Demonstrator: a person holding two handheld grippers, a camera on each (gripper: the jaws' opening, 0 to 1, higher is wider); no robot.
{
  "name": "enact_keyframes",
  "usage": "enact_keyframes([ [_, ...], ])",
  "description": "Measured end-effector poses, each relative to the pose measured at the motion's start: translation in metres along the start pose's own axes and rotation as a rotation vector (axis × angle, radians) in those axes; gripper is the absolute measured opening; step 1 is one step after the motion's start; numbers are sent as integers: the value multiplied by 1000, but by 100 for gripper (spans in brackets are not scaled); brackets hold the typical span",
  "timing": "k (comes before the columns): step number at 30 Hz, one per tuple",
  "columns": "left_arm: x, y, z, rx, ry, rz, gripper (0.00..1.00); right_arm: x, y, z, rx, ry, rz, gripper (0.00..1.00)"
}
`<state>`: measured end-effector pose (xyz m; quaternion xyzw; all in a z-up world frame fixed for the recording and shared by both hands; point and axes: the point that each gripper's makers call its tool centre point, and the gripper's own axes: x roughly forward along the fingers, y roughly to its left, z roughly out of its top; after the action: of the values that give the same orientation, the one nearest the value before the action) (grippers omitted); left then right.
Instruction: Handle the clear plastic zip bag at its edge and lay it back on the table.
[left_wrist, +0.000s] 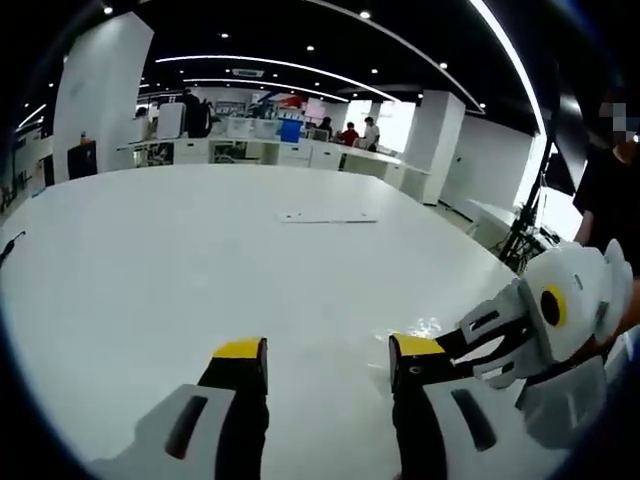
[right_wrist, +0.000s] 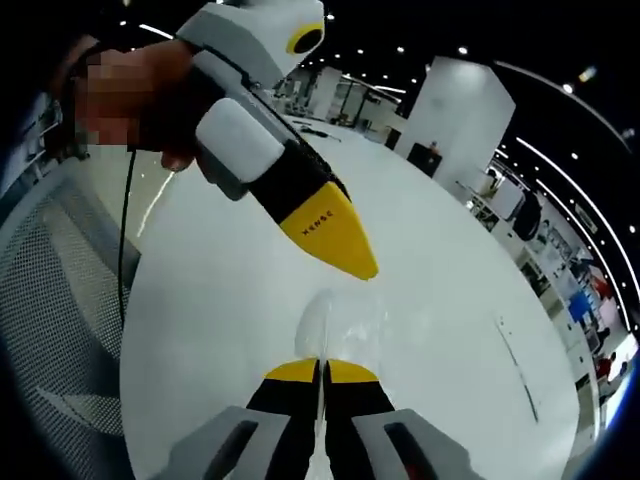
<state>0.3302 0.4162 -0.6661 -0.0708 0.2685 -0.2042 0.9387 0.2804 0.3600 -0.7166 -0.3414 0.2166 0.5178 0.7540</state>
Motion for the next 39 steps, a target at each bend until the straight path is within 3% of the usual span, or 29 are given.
enact_keyframes([
  [18,24,5,0,-15,46,6,39,-8,26,18,-112,-11,43,0],
  [27,33,11,2,-37,63,-1,25,-14,37,22,-188,-9,52,0],
  [32,34,14,-4,-39,90,12,19,-14,39,21,-206,-3,54,0],
  [39,29,6,-7,-51,102,0,10,-13,40,22,-228,-4,59,0],
])
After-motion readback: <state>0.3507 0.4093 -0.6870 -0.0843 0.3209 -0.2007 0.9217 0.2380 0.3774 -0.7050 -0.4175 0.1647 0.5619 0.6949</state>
